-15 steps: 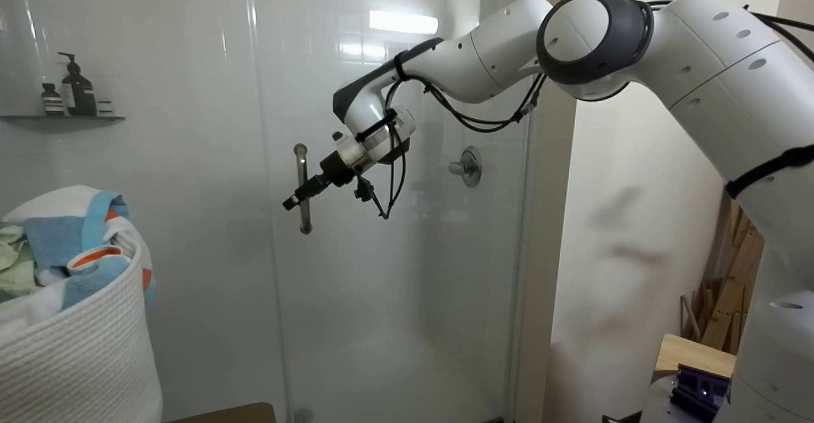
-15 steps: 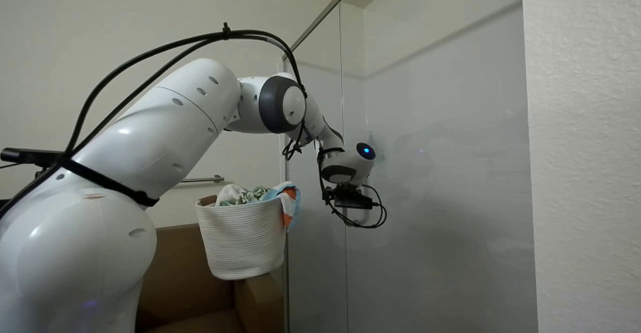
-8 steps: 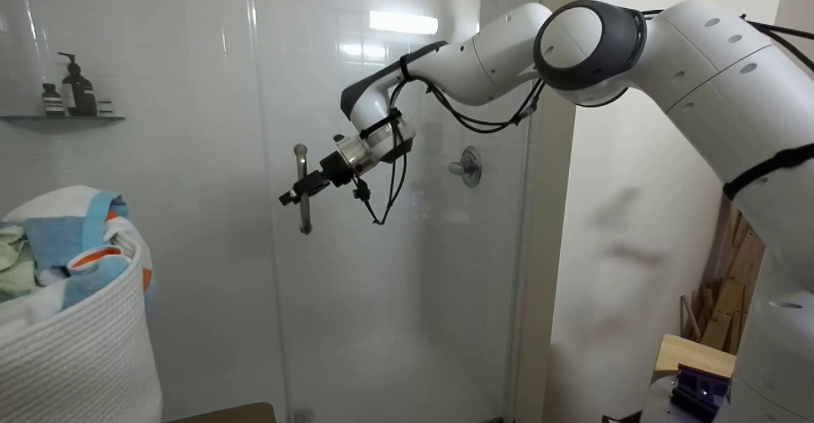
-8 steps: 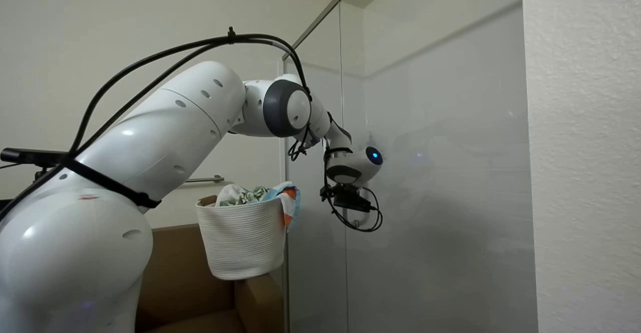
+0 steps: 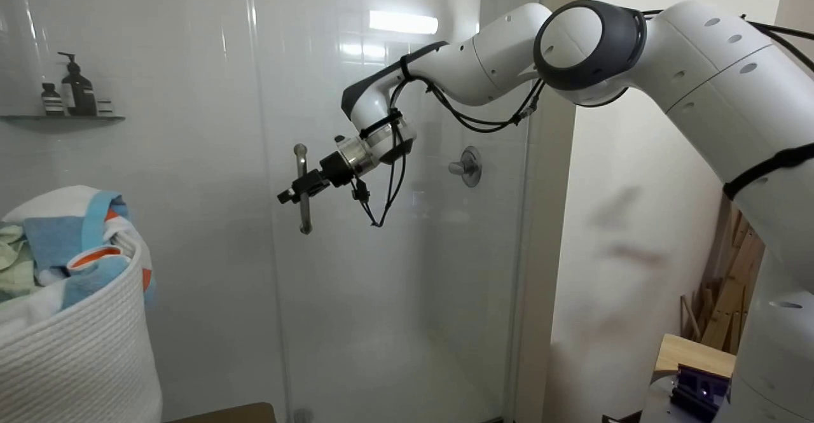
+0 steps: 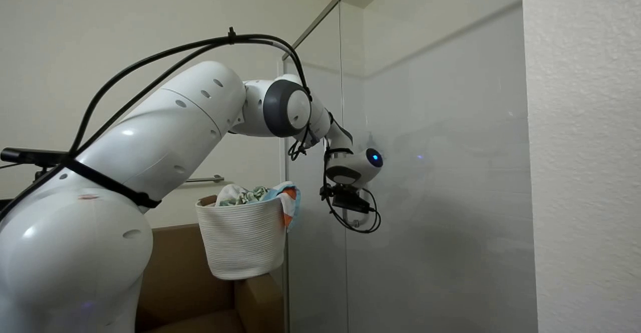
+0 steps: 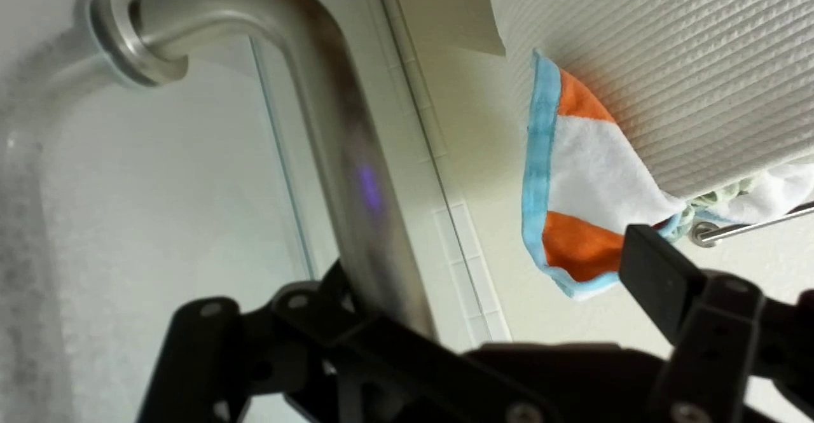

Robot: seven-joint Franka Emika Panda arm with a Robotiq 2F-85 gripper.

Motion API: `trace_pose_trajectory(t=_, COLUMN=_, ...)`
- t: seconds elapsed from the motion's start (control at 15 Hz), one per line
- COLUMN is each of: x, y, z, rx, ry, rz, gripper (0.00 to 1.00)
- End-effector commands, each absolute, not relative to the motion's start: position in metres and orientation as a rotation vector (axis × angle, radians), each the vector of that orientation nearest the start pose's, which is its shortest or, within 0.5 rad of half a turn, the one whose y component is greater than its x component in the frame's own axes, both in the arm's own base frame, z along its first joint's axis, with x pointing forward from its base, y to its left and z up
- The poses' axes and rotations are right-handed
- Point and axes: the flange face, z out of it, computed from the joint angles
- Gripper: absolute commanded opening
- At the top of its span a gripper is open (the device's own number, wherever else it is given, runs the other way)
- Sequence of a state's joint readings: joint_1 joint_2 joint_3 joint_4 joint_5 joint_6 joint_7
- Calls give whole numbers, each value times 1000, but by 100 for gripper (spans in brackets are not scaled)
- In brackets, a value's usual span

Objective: Open the shower door

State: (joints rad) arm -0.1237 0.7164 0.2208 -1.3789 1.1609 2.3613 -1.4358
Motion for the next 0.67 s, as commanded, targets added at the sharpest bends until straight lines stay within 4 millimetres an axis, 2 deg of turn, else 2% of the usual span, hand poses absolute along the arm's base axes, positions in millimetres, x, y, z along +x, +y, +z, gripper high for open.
trace_pose_trajectory(t=0.0, x=751, y=55, z=333, rx=-2060, ry=-737, rz=-964, gripper=100)
trace_pose_trajectory(t=0.33, x=746, y=65, z=324, rx=-2034, ry=-728, rz=-896, gripper=100)
trace_pose_trajectory(t=0.6, x=730, y=77, z=326, rx=-2048, ry=-761, rz=-875, gripper=100)
